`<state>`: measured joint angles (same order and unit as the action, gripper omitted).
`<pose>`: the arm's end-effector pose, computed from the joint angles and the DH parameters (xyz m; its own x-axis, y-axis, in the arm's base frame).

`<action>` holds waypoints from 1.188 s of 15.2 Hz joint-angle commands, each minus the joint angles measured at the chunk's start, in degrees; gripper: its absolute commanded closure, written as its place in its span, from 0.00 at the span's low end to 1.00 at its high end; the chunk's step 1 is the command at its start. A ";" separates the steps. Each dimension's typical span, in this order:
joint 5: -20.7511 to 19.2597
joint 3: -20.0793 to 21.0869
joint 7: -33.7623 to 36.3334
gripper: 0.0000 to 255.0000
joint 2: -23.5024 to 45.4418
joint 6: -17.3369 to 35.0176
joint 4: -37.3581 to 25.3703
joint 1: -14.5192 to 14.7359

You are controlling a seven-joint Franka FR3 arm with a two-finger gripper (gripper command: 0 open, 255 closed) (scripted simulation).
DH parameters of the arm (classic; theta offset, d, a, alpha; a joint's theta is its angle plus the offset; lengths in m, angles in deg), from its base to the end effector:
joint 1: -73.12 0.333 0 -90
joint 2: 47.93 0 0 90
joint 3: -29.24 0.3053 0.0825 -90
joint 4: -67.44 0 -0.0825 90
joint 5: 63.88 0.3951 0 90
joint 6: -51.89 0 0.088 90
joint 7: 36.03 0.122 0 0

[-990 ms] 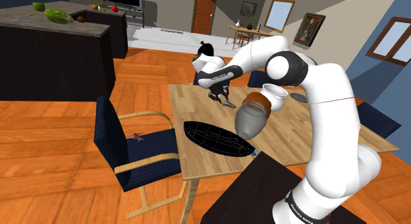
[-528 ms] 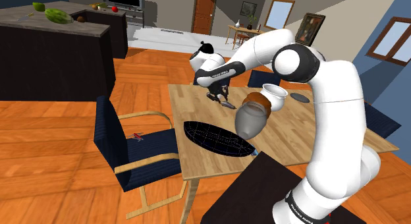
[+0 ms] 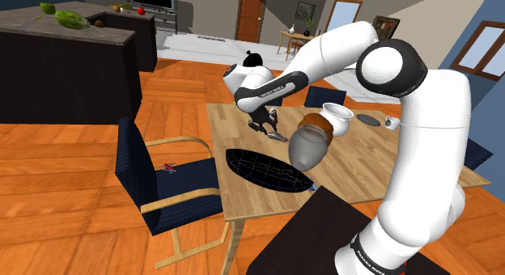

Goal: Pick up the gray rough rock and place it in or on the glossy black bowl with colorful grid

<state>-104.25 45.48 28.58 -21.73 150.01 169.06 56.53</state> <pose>0.6019 -0.0828 0.2656 0.6952 -0.6989 0.1678 -0.6230 -0.4695 0.6257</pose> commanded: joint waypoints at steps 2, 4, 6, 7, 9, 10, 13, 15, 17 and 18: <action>1.69 1.61 3.10 1.00 -3.58 0.06 5.29 1.19; 2.99 2.76 4.91 1.00 -5.47 -0.39 7.71 2.19; 4.38 3.95 6.69 1.00 -7.20 -0.91 9.85 3.26; 5.14 4.58 7.62 1.00 -8.04 -1.22 10.86 3.84; 4.72 4.44 8.35 1.00 -7.09 -0.26 11.18 3.89; 4.50 4.36 8.72 1.00 -6.60 0.22 11.31 3.92; 3.82 4.12 9.82 1.00 -5.10 1.61 11.65 4.03; 3.34 3.93 10.55 1.00 -4.05 2.51 11.82 4.11; 2.85 3.74 11.28 1.00 -2.98 3.40 11.94 4.20; 2.60 3.63 11.64 1.00 -2.43 3.83 11.98 4.26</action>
<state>-101.35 49.25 39.86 -24.59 153.24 180.76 60.83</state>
